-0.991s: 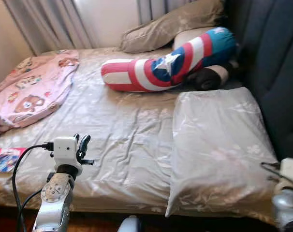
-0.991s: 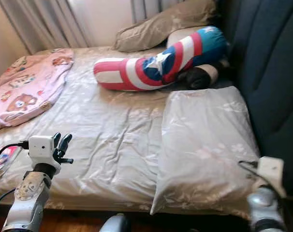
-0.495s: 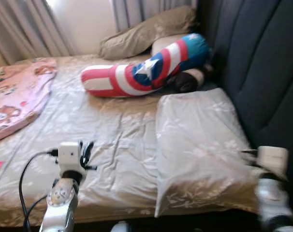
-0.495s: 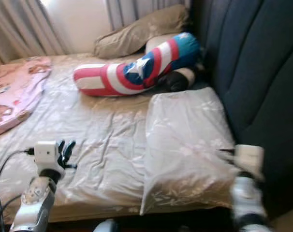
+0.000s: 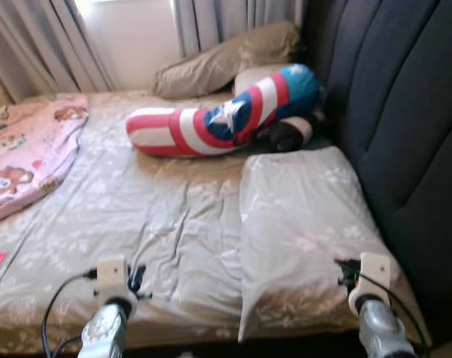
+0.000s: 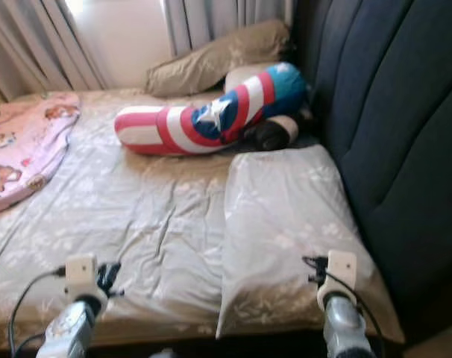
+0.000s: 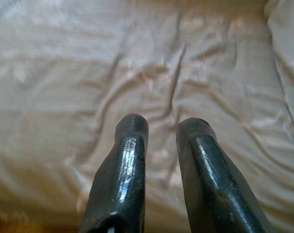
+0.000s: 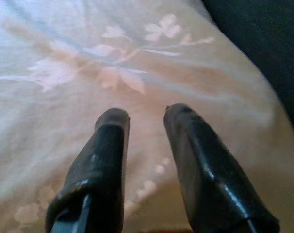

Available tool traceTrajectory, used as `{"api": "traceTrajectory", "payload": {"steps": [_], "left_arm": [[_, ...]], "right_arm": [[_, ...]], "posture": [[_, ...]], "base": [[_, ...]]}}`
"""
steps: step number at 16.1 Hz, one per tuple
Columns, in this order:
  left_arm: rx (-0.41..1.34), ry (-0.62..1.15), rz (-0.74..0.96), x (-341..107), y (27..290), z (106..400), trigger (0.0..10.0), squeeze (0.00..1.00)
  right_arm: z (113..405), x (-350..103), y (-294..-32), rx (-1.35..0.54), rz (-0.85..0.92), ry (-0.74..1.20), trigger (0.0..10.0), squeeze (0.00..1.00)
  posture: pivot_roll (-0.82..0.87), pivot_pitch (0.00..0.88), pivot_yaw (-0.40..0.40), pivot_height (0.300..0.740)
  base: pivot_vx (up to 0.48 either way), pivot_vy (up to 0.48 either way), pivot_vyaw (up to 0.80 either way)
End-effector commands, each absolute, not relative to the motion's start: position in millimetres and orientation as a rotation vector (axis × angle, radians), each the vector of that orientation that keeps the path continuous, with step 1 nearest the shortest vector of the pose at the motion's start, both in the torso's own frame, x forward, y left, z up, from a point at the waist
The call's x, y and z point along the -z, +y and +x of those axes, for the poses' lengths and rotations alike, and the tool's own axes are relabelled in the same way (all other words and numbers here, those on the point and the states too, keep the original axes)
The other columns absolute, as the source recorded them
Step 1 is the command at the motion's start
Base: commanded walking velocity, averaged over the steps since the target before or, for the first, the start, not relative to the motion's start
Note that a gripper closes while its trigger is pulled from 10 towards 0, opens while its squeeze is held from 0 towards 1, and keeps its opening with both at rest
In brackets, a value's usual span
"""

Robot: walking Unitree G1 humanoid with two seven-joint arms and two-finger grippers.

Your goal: Clean up the room

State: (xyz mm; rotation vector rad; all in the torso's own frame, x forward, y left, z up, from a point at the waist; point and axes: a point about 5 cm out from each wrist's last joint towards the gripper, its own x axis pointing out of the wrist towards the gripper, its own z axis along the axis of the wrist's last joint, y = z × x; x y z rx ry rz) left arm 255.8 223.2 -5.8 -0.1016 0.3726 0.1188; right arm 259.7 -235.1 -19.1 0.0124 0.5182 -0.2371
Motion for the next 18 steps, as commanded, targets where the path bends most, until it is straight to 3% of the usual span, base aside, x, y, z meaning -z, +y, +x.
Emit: {"api": "traceTrajectory", "payload": {"steps": [1, 7, 13, 18], "left_arm": [[-0.13, 0.394, -0.108, 10, 226, 254, 10.0, 0.0], [-0.062, 0.668, -0.024, 49, 211, 228, 10.0, 0.0], [-0.084, 0.783, -0.003, 63, 209, 212, 10.0, 0.0], [-0.08, 0.815, -0.004, 67, 206, 206, 10.0, 0.0]], "right_arm": [[255, 25, -231, 0.224, 0.027, 0.554, 10.0, 0.0], [225, 51, -227, 0.223, 0.044, 0.711, 10.0, 0.0], [189, 76, -219, 0.275, 0.085, 0.888, 10.0, 0.0], [189, 78, -210, 0.215, 0.078, 0.912, 10.0, 0.0]], "posture": [[0.01, 0.0, 0.025, 0.74], [-0.01, 0.0, 0.036, 0.74], [-0.04, 0.0, 0.087, 0.74], [-0.07, 0.0, 0.079, 0.74]], "base": [[0.0, 0.0, 0.0], [0.0, 0.0, 0.0], [0.0, 0.0, 0.0], [0.0, 0.0, 0.0]]}}
